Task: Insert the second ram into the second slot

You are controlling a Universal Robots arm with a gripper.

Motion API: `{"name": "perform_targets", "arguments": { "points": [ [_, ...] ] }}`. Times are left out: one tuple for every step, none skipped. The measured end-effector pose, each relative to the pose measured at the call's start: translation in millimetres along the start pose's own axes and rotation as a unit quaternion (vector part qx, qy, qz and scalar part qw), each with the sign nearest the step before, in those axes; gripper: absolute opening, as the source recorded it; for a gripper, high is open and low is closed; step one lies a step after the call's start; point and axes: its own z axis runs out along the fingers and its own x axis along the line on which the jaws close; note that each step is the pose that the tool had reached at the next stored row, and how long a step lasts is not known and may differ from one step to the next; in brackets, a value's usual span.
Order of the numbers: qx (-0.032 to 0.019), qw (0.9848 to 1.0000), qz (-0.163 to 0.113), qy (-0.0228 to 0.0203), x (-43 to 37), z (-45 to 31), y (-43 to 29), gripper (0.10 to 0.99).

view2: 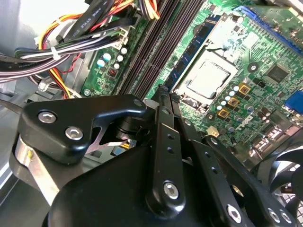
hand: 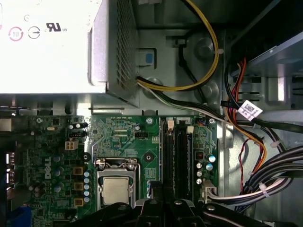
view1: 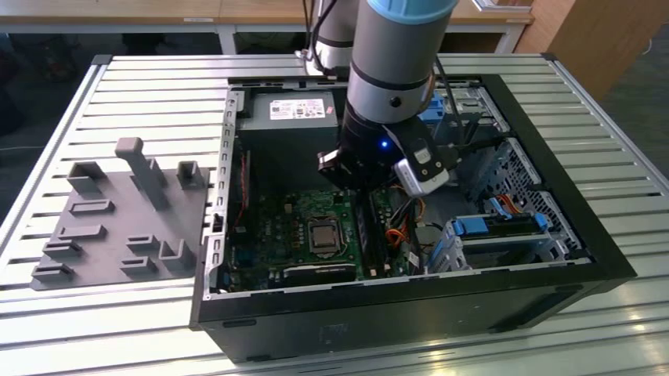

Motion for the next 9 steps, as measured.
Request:
{"name": "perform_targets", "arguments": {
  "points": [
    [0.0, 1.0, 0.0, 0.0, 0.0, 0.0, -1.0, 0.122],
    [0.0, 1.0, 0.0, 0.0, 0.0, 0.0, -1.7, 0.122],
    [0.0, 1.0, 0.0, 0.0, 0.0, 0.1, -2.2, 0.122],
    [-0.0001, 1.0, 0.0, 0.0001, -0.4, 0.4, -2.3, 0.122],
    [-0.0001, 1.0, 0.0, 0.0001, -1.0, 0.9, -2.3, 0.122],
    [-0.0001, 1.0, 0.0, 0.0002, -1.8, 1.4, -2.4, 0.122],
    [0.0001, 1.0, 0.0, 0.0003, -2.3, 1.6, -2.4, 0.122],
    [0.0002, 1.0, 0.0, 0.0003, -2.4, 1.8, -2.4, 0.122],
    [0.0001, 1.0, 0.0, 0.0003, -2.4, 2.0, -2.4, 0.122]
  ]
}}
